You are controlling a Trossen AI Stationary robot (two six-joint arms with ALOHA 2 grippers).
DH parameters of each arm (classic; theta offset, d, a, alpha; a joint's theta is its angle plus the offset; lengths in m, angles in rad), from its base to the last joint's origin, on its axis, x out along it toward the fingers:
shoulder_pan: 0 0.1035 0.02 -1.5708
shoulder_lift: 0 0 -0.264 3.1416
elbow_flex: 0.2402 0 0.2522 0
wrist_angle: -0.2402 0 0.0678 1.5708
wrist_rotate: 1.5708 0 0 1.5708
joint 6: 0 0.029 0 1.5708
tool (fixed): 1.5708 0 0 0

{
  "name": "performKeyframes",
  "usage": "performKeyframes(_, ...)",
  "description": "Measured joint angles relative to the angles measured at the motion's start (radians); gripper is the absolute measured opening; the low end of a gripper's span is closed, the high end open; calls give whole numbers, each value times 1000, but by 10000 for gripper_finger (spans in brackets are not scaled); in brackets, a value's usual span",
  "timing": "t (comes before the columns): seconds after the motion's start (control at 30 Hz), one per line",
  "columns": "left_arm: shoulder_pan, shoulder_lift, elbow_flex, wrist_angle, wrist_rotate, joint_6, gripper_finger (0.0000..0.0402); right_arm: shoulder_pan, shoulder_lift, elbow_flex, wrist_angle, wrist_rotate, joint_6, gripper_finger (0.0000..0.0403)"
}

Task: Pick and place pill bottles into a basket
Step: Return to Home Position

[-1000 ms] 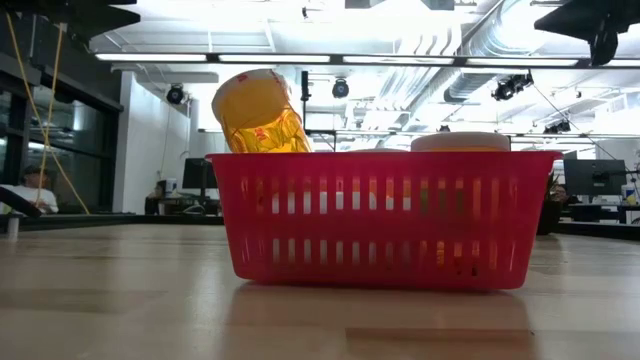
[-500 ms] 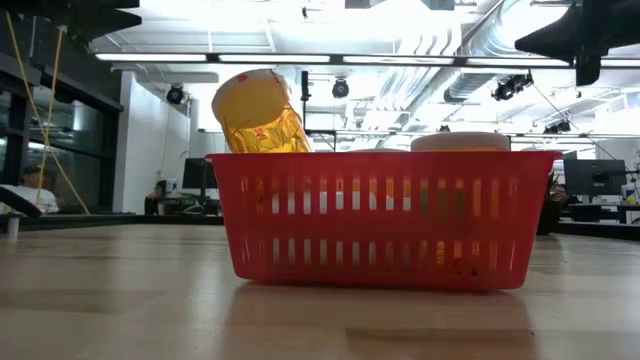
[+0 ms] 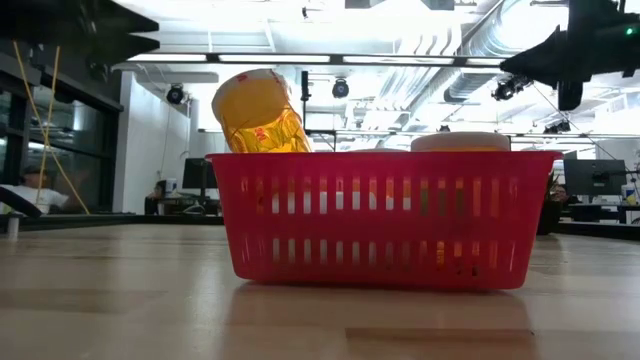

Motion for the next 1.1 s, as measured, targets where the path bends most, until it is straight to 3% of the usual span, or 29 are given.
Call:
performKeyframes(0.47, 0, 2, -15, -59, 130, -38, 211, -166, 3, -1, -135, -390, 93, 0)
performKeyframes(0.83, 0, 2, -15, -140, 79, -27, 211, -184, 3, -1, -182, -470, 92, 0)
performKeyframes(1.1, 0, 2, -15, -214, 163, -75, 211, -184, 3, -1, -186, -545, 113, 0)
